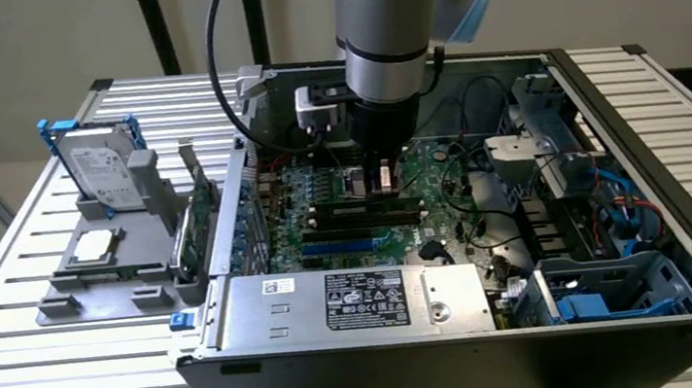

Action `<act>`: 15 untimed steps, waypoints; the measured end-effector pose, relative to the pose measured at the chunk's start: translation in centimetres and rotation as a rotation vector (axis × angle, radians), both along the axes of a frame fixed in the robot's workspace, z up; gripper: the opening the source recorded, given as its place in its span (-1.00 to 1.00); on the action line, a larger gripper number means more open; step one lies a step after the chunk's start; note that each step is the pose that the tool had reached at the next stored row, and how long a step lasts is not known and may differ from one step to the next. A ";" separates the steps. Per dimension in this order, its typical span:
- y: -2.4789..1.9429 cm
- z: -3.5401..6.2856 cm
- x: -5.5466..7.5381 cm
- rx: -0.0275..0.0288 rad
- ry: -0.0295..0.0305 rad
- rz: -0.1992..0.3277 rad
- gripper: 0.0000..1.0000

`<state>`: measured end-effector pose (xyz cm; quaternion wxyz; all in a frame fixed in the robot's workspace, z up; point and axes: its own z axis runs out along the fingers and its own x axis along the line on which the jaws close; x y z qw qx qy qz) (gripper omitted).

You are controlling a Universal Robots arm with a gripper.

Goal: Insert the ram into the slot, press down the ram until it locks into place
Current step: 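Insert the ram into the slot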

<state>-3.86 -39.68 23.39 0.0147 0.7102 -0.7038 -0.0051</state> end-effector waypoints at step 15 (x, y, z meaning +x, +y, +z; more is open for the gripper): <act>0.02 -0.27 0.0 -0.0003 0.0001 -0.004 -0.73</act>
